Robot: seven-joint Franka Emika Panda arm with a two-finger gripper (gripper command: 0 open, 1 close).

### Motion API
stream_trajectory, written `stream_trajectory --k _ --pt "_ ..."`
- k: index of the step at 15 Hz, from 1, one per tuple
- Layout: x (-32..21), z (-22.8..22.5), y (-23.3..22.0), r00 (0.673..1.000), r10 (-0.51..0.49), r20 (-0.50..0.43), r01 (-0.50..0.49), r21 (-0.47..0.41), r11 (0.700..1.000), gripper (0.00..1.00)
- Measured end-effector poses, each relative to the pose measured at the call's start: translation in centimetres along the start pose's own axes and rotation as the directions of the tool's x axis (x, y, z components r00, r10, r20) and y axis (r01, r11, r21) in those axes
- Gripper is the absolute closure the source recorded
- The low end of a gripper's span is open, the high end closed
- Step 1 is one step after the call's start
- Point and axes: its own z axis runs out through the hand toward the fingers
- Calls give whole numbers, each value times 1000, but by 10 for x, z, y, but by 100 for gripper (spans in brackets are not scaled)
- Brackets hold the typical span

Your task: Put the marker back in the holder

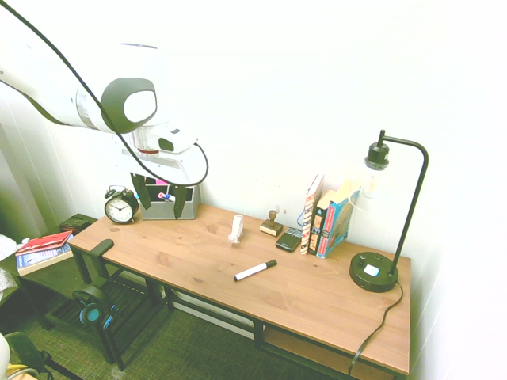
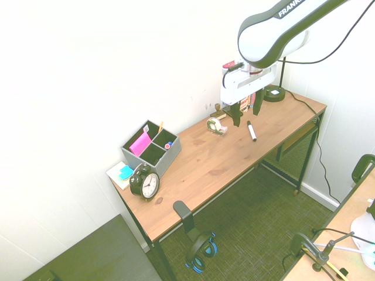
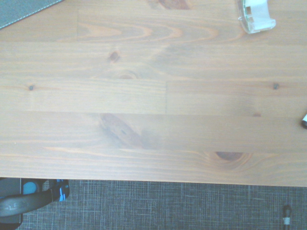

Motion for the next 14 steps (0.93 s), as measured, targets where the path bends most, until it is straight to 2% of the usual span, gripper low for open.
stream_trajectory --k 3,6,9,14 --pt "5 0 1 1000 17 -18 -17 1 1000 0" --pt "43 9 4 991 116 -70 -115 30 993 0" --pt "104 39 16 965 249 -81 -249 21 968 0" --pt "168 102 48 924 376 -68 -378 -28 925 0"
